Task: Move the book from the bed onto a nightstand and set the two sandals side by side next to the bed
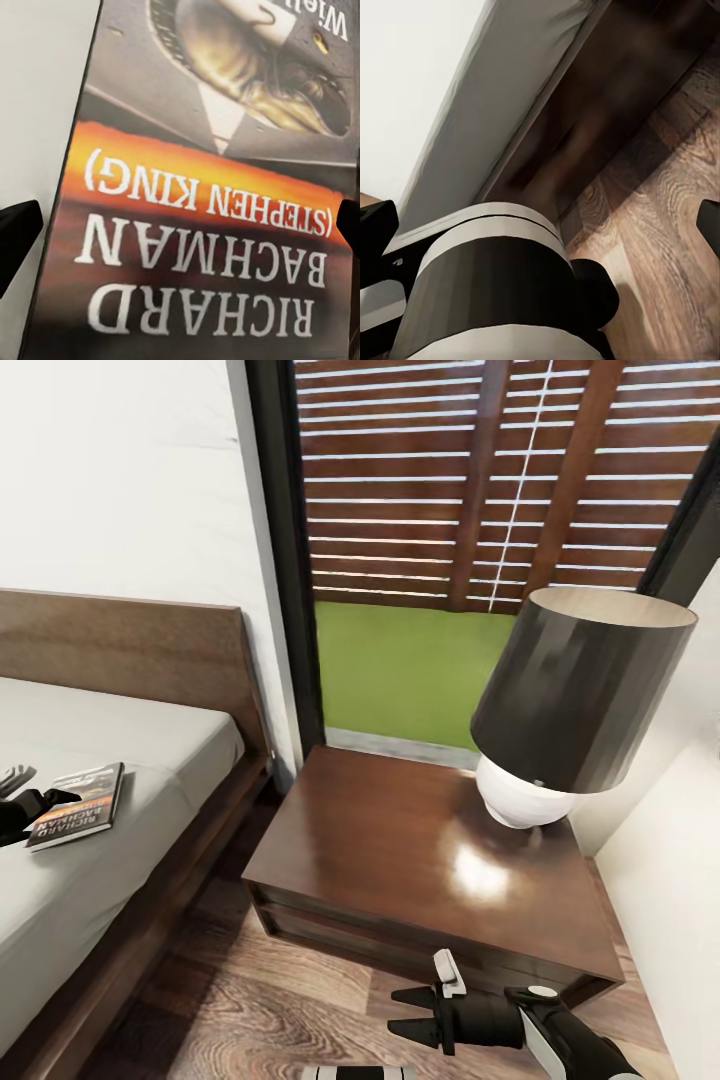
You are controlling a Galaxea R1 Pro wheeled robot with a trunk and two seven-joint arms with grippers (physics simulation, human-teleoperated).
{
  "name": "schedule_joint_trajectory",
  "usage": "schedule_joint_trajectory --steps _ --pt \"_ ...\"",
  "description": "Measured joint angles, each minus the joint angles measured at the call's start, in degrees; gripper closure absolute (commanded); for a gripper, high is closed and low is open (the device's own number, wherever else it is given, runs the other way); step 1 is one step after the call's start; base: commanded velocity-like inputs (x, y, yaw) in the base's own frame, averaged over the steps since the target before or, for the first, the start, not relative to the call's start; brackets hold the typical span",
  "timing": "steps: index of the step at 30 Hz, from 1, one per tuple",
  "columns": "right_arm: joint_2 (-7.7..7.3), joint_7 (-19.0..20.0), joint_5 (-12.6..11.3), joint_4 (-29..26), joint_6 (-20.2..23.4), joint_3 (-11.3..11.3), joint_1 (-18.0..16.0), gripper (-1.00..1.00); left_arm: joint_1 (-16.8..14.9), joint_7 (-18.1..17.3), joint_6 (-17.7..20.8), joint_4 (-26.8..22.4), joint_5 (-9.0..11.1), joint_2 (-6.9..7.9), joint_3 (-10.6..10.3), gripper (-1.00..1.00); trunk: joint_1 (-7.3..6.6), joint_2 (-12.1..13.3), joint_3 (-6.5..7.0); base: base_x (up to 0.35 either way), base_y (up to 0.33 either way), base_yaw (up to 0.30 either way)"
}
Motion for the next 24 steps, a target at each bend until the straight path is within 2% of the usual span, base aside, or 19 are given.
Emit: schedule_joint_trajectory --steps 24 --pt "0.0 0.0 0.0 0.0 0.0 0.0 0.0 -1.0 0.0 0.1 0.1 0.0 0.2 0.04 0.0 -1.0 0.0 0.0 0.0 0.0 -0.007 0.0"
